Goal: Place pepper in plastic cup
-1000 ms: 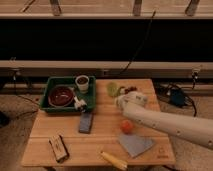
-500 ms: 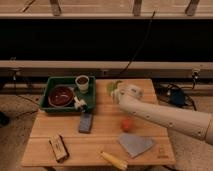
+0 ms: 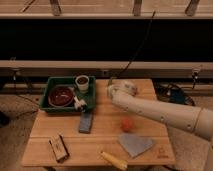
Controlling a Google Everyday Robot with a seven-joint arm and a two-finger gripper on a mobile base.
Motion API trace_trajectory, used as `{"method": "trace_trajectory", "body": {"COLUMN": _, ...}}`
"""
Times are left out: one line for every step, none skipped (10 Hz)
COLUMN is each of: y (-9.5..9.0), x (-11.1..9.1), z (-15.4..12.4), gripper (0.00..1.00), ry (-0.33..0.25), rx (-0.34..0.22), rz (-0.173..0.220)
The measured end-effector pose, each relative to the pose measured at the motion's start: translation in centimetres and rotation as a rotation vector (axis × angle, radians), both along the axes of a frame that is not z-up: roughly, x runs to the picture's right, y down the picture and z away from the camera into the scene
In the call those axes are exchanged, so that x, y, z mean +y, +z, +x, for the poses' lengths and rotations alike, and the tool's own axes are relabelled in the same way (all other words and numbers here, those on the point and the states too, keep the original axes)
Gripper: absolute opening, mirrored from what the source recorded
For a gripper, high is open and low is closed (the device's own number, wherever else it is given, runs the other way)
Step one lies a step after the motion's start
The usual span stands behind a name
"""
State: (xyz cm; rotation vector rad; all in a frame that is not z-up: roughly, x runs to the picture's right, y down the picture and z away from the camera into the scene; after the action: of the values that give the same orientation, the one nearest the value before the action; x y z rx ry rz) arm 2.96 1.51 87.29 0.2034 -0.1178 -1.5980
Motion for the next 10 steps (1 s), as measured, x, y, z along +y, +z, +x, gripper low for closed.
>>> {"method": "trace_trajectory", "body": {"y": 0.7, "x": -0.4, "z": -0.3, "gripper": 0.52, "ry": 0.006, "rx": 0.002, "rz": -0.007}}
{"method": "trace_trajectory", "body": {"y": 1.3, "x": -0.7, "z": -0.4, "gripper": 0.61, "ry": 0.013, "rx": 0.008, "rz": -0.015}}
{"method": "trace_trajectory", "body": {"y": 2.0, "x": -1.0, "z": -0.2, "gripper": 0.71, "ry": 0.018, "rx": 0.017, "rz": -0.022}}
{"method": "trace_trajectory", "body": {"y": 2.5, "x": -1.2, "z": -0.1, "gripper": 0.78, "ry": 0.023, "rx": 0.026, "rz": -0.028}}
{"method": "trace_trajectory", "body": {"y": 2.9, "x": -1.1, "z": 0.4, "gripper": 0.80, "ry": 0.027, "rx": 0.037, "rz": -0.034}}
{"method": "trace_trajectory", "body": {"y": 3.1, "x": -0.9, "z": 0.8, "gripper": 0.80, "ry": 0.029, "rx": 0.044, "rz": -0.038}}
{"method": "trace_trajectory", "body": {"y": 3.4, "x": -0.4, "z": 1.5, "gripper": 0.80, "ry": 0.032, "rx": 0.055, "rz": -0.045}}
{"method": "trace_trajectory", "body": {"y": 3.5, "x": -0.1, "z": 2.4, "gripper": 0.80, "ry": 0.039, "rx": 0.063, "rz": -0.049}}
{"method": "trace_trajectory", "body": {"y": 3.4, "x": 0.4, "z": 3.5, "gripper": 0.80, "ry": 0.049, "rx": 0.069, "rz": -0.054}}
{"method": "trace_trajectory", "body": {"y": 3.1, "x": 0.9, "z": 4.5, "gripper": 0.80, "ry": 0.059, "rx": 0.072, "rz": -0.058}}
